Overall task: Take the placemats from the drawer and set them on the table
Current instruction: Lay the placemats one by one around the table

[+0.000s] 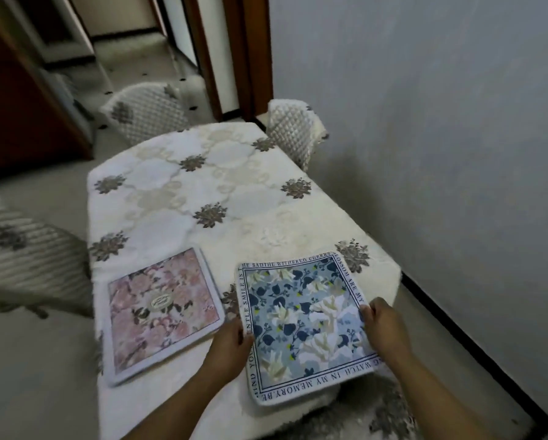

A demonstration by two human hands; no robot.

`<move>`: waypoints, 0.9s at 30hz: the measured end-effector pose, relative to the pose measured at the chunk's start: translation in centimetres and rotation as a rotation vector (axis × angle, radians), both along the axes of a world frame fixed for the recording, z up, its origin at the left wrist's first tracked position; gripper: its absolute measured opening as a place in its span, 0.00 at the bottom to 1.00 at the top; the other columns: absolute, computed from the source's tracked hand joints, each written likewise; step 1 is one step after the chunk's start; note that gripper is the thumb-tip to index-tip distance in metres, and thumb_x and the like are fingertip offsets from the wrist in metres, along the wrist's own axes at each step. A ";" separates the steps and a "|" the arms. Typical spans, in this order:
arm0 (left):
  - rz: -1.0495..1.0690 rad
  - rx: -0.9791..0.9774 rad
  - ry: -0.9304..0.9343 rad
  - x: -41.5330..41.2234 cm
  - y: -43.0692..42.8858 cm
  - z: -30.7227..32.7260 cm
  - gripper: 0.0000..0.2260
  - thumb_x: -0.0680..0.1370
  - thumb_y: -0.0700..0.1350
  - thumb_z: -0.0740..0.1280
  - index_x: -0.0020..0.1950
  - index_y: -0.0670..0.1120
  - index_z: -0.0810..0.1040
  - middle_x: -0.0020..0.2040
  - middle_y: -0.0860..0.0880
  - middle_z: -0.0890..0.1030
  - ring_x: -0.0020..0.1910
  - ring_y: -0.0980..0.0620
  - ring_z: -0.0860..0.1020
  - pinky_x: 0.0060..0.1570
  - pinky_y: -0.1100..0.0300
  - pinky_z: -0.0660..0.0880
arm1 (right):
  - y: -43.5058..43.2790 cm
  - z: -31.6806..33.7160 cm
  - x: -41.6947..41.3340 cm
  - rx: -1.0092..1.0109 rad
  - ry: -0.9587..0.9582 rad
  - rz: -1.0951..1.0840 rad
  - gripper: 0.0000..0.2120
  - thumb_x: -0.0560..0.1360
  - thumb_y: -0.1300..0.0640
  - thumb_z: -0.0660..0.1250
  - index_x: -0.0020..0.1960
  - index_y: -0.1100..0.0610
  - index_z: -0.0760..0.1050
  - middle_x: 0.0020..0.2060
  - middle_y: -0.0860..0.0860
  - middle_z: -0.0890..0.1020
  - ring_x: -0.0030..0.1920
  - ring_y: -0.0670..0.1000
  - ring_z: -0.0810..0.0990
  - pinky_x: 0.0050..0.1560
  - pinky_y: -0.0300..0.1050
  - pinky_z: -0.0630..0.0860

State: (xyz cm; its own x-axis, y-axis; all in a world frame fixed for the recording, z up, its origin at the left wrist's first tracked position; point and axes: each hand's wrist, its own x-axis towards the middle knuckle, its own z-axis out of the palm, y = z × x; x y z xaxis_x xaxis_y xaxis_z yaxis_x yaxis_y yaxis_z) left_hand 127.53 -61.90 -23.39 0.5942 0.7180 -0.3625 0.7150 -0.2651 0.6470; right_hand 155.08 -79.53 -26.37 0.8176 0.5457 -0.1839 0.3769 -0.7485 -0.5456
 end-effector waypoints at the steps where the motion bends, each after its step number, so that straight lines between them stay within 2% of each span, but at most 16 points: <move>1: 0.045 0.001 0.040 0.2 -0.8 -0.6 0.07 0.81 0.49 0.61 0.47 0.49 0.67 0.39 0.47 0.76 0.36 0.52 0.74 0.34 0.59 0.68 | 0.5 -0.7 0.7 0.001 0.016 0.049 0.15 0.81 0.47 0.60 0.42 0.58 0.70 0.32 0.52 0.74 0.36 0.57 0.75 0.34 0.47 0.67; 3: 0.130 0.000 0.118 0.5 -2.0 -2.4 0.10 0.82 0.49 0.61 0.43 0.49 0.65 0.38 0.49 0.75 0.34 0.55 0.71 0.33 0.61 0.66 | 1.5 -2.5 1.9 -0.007 0.035 0.151 0.17 0.81 0.46 0.59 0.42 0.59 0.69 0.33 0.53 0.75 0.37 0.60 0.77 0.35 0.49 0.68; 7: 0.274 -0.023 0.223 0.8 -3.1 -5.8 0.09 0.80 0.49 0.62 0.43 0.48 0.68 0.43 0.49 0.77 0.42 0.50 0.75 0.40 0.55 0.72 | 2.8 -6.1 2.5 -0.052 0.094 0.243 0.16 0.81 0.49 0.59 0.41 0.59 0.68 0.33 0.54 0.75 0.38 0.61 0.78 0.36 0.49 0.69; 10: 0.289 0.021 0.304 1.1 -3.3 -7.3 0.07 0.79 0.48 0.62 0.44 0.48 0.67 0.46 0.46 0.79 0.46 0.45 0.77 0.39 0.56 0.68 | 2.9 -8.3 2.4 -0.086 0.127 0.227 0.15 0.81 0.51 0.60 0.41 0.60 0.68 0.33 0.55 0.74 0.40 0.64 0.79 0.36 0.49 0.66; 13: 0.263 0.113 0.349 0.9 -3.3 -8.8 0.07 0.79 0.49 0.62 0.47 0.47 0.68 0.47 0.45 0.78 0.46 0.45 0.76 0.39 0.56 0.67 | 2.7 -9.1 2.2 -0.131 0.093 0.227 0.15 0.81 0.50 0.59 0.40 0.59 0.67 0.33 0.53 0.72 0.40 0.63 0.79 0.35 0.49 0.64; 18: 0.264 0.175 0.289 0.2 -3.3 -10.7 0.10 0.76 0.50 0.64 0.50 0.45 0.69 0.45 0.47 0.74 0.42 0.48 0.72 0.39 0.56 0.66 | 1.7 -9.1 1.6 -0.186 0.036 0.237 0.14 0.81 0.50 0.58 0.40 0.57 0.67 0.34 0.53 0.73 0.41 0.63 0.79 0.36 0.49 0.67; 20: 0.268 0.198 0.267 0.0 -3.3 -11.1 0.12 0.74 0.50 0.66 0.51 0.45 0.69 0.46 0.45 0.74 0.42 0.46 0.73 0.38 0.55 0.67 | 1.7 -9.0 1.6 -0.207 0.021 0.242 0.14 0.81 0.49 0.58 0.40 0.56 0.67 0.34 0.53 0.74 0.41 0.62 0.79 0.36 0.49 0.69; 23: 0.217 0.301 0.269 -0.1 -3.7 -11.8 0.19 0.70 0.46 0.67 0.59 0.42 0.73 0.51 0.42 0.76 0.46 0.42 0.75 0.42 0.52 0.73 | 2.6 -8.7 1.5 -0.163 0.009 0.237 0.14 0.81 0.50 0.58 0.40 0.56 0.67 0.34 0.53 0.74 0.38 0.61 0.77 0.36 0.50 0.69; 25: 0.176 0.339 0.247 0.3 -3.9 -11.9 0.24 0.68 0.45 0.66 0.64 0.42 0.72 0.57 0.41 0.75 0.50 0.40 0.75 0.48 0.48 0.74 | 3.2 -8.7 1.5 -0.098 0.000 0.237 0.16 0.81 0.49 0.58 0.39 0.56 0.66 0.35 0.55 0.74 0.37 0.60 0.75 0.36 0.50 0.68; 27: 0.141 0.357 0.242 0.8 -4.3 -12.2 0.26 0.69 0.45 0.66 0.66 0.43 0.69 0.60 0.41 0.74 0.54 0.39 0.74 0.51 0.47 0.74 | 3.6 -9.1 1.9 -0.085 -0.026 0.269 0.18 0.81 0.44 0.54 0.39 0.56 0.66 0.35 0.56 0.75 0.37 0.61 0.77 0.35 0.49 0.67</move>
State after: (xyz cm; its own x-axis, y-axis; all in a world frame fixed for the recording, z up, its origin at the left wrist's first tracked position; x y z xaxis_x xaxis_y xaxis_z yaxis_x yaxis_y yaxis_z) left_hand 128.29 -66.15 -35.58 0.4100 0.8911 -0.1945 0.8797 -0.3300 0.3423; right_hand 156.94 -75.89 -35.49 0.6506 0.7271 -0.2191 0.5810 -0.6624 -0.4729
